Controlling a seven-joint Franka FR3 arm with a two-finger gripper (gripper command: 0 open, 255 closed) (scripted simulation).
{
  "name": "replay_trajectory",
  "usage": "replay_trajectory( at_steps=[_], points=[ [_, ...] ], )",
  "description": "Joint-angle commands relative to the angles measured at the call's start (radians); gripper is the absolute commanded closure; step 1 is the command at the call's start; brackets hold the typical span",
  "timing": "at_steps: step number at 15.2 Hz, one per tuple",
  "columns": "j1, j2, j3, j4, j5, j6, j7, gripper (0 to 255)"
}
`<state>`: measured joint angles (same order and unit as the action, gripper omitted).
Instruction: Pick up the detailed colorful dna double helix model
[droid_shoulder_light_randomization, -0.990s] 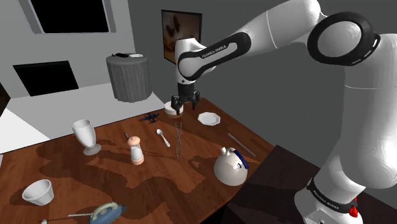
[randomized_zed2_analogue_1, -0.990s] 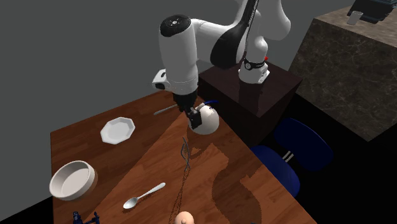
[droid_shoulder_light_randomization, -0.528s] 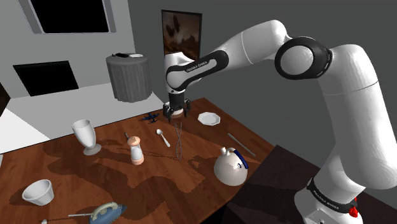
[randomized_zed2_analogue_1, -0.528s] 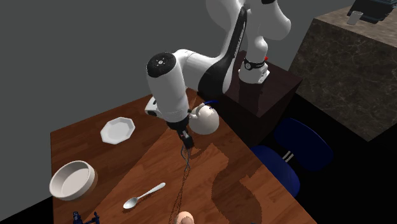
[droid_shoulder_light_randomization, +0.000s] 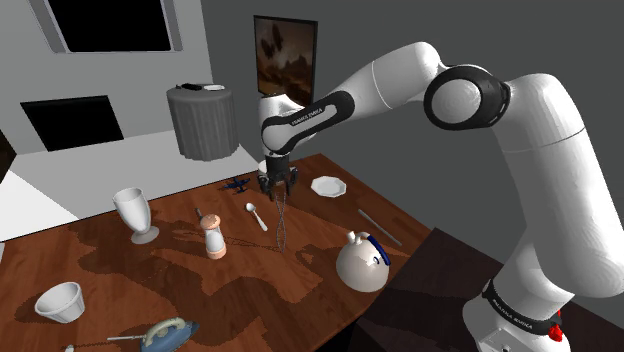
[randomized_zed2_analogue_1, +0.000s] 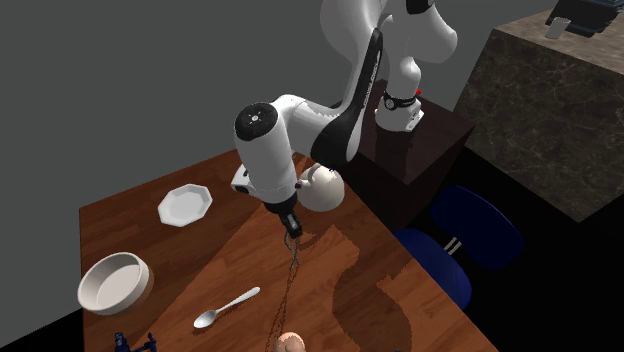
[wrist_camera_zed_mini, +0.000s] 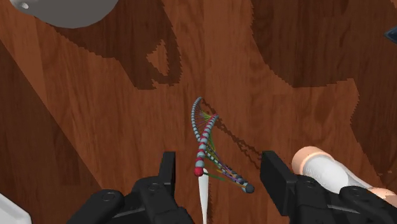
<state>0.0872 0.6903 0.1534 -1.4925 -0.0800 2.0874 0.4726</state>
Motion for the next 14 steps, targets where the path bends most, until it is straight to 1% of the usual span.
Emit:
replay_trajectory(
  at_steps=[1, 9, 14],
  points=[
    [0.0, 0.0, 0.0, -0.002, 0.0, 0.002, 0.0, 255],
    [0.001, 0.002, 0.0, 0.001, 0.0, 0.002, 0.001, 255],
    [-0.001, -0.033, 0.003, 0.014, 0.005, -0.046, -0.001, 255]
  ],
)
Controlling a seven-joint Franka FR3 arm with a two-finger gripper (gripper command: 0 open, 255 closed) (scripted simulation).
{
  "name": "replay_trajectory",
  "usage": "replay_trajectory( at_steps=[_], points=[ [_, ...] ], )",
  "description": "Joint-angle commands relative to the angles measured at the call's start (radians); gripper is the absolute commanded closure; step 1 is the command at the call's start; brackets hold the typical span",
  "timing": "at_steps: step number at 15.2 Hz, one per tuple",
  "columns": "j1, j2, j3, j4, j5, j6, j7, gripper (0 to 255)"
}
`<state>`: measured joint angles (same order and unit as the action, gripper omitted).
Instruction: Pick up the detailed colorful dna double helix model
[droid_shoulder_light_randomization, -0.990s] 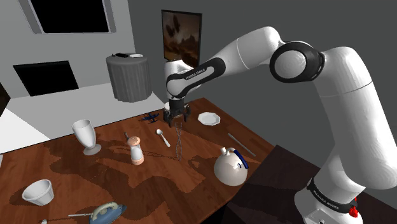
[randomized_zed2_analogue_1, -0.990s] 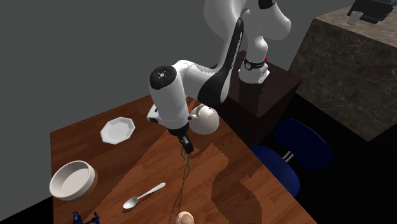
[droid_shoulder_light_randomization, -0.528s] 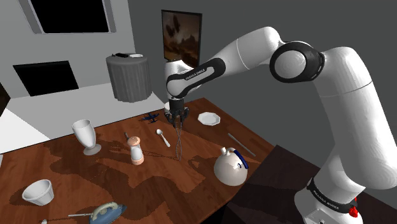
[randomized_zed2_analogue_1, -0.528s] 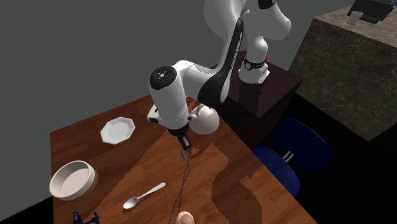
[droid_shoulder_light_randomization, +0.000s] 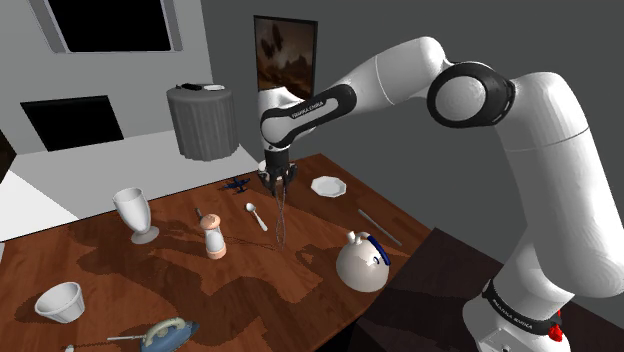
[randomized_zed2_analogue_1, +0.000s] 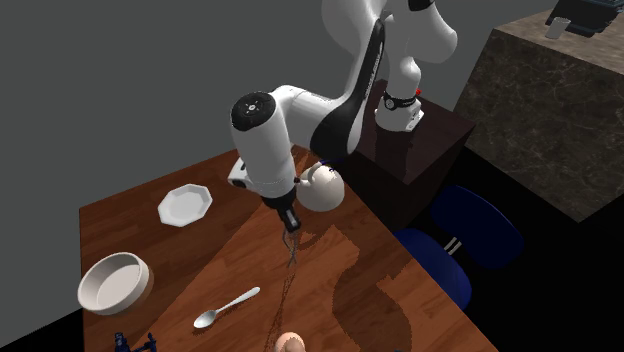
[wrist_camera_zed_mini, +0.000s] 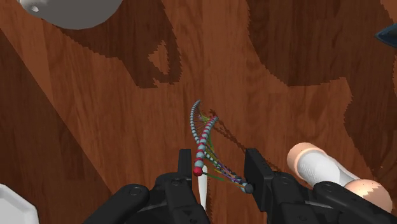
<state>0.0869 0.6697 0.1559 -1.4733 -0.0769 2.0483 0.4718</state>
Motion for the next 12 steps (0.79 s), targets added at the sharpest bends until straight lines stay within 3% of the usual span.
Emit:
replay_trajectory(
  at_steps=[1, 12],
  points=[
    [-0.001, -0.018, 0.002, -0.002, 0.002, -0.017, 0.0, 255],
    [-0.003, -0.07, 0.007, 0.041, 0.01, -0.111, -0.003, 255]
  ],
)
